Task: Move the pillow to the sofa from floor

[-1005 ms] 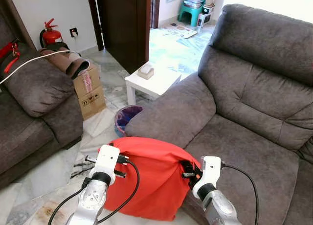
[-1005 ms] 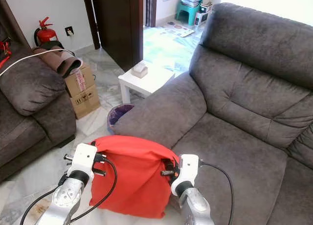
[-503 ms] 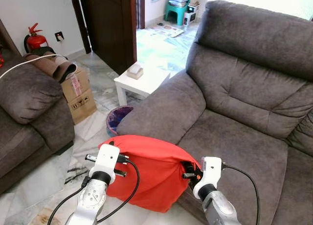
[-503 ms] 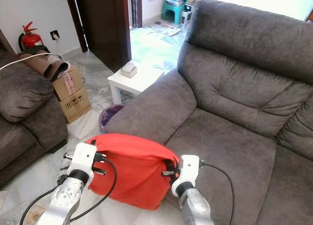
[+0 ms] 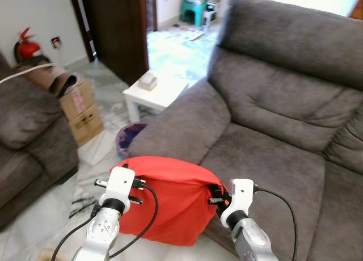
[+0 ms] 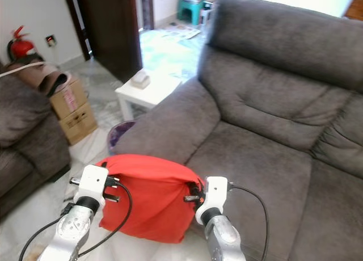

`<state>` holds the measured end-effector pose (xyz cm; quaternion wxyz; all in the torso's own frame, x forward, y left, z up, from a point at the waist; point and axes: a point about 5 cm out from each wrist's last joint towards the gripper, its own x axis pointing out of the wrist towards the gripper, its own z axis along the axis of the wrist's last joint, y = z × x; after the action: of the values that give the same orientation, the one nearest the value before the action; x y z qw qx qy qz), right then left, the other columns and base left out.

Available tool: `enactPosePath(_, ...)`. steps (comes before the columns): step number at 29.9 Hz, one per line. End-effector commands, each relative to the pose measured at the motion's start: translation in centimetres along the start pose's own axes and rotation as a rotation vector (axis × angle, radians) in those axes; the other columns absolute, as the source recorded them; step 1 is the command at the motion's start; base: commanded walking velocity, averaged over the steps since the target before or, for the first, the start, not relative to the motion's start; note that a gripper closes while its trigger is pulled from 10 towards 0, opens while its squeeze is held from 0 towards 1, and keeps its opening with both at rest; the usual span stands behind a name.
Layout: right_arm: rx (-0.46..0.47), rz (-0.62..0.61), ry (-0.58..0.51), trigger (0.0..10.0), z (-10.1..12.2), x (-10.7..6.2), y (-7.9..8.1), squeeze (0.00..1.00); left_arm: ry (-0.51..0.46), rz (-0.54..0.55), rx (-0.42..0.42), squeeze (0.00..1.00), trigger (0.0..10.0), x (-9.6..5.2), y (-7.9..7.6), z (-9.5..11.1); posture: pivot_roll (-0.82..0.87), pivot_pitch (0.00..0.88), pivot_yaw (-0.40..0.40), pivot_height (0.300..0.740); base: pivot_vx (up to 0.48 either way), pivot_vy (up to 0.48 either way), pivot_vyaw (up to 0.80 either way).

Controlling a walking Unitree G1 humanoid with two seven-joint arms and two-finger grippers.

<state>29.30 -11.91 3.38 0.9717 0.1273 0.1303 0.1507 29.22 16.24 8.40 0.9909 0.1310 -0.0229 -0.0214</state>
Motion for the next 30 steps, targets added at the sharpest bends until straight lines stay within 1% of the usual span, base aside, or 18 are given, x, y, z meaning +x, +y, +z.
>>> enactPosePath(1, -0.003, -0.096, -0.099, 10.0, 1.9, -0.4, -2.0, 0.00, -0.029, 0.039, 0.014, 0.00, 10.0, 0.0, 1.0, 0.4, 0.15, 0.084, -0.035, 0.740, 0.000, 0.000, -0.80)
enactPosePath(5, -0.036, -0.096, -0.100, 10.0, 1.9, -0.4, -2.0, 0.00, -0.031, 0.026, -0.006, 0.00, 10.0, -0.4, 0.7, 0.4, 0.15, 0.088, -0.032, 0.740, 0.000, 0.000, -0.80)
enactPosePath(13, -0.039, -0.099, -0.097, 10.0, 1.8, -0.4, -1.9, 0.00, -0.030, 0.031, -0.011, 0.00, 10.0, -0.4, 0.8, 0.3, 0.15, 0.084, -0.036, 0.740, 0.000, 0.000, -0.80)
enactPosePath(17, -0.050, -0.104, -0.095, 10.0, 1.9, -0.3, -2.3, 0.00, -0.024, 0.045, -0.018, 0.00, 10.0, -0.4, 0.8, 0.1, 0.15, 0.074, -0.043, 0.740, 0.000, 0.000, -0.80)
enactPosePath(19, -0.052, -0.106, -0.092, 10.0, 1.9, -0.3, -2.4, 0.00, -0.019, 0.051, -0.025, 0.00, 10.0, -0.5, 0.8, -0.1, 0.15, 0.062, -0.046, 0.740, 0.000, 0.000, -0.80)
enactPosePath(21, -0.061, -0.106, -0.084, 10.0, 1.8, -0.1, -2.4, 0.00, -0.005, 0.056, -0.040, 0.00, 10.0, -0.8, 0.7, -0.6, 0.16, 0.013, -0.052, 0.740, 0.000, 0.000, -0.80)
enactPosePath(22, -0.053, -0.108, -0.106, 10.0, 2.1, 0.0, -2.3, 0.00, -0.008, 0.055, -0.037, 0.00, 10.0, -0.9, 0.8, -0.5, 0.16, 0.000, -0.051, 0.740, 0.000, 0.000, -0.80)
enactPosePath(26, -0.054, -0.132, -0.128, 10.0, 2.4, 0.1, -2.6, 0.00, -0.013, 0.058, -0.033, 0.00, 10.0, -0.7, 1.1, -0.4, 0.17, 0.000, -0.044, 0.740, 0.000, 0.000, -0.12)
enactPosePath(30, -0.038, -0.151, -0.146, 10.0, 2.7, 0.3, -2.7, 0.00, -0.018, 0.080, -0.031, 0.00, 10.0, -0.2, 1.8, -0.3, 0.17, 0.000, -0.033, 0.740, 0.000, 0.000, 0.00)
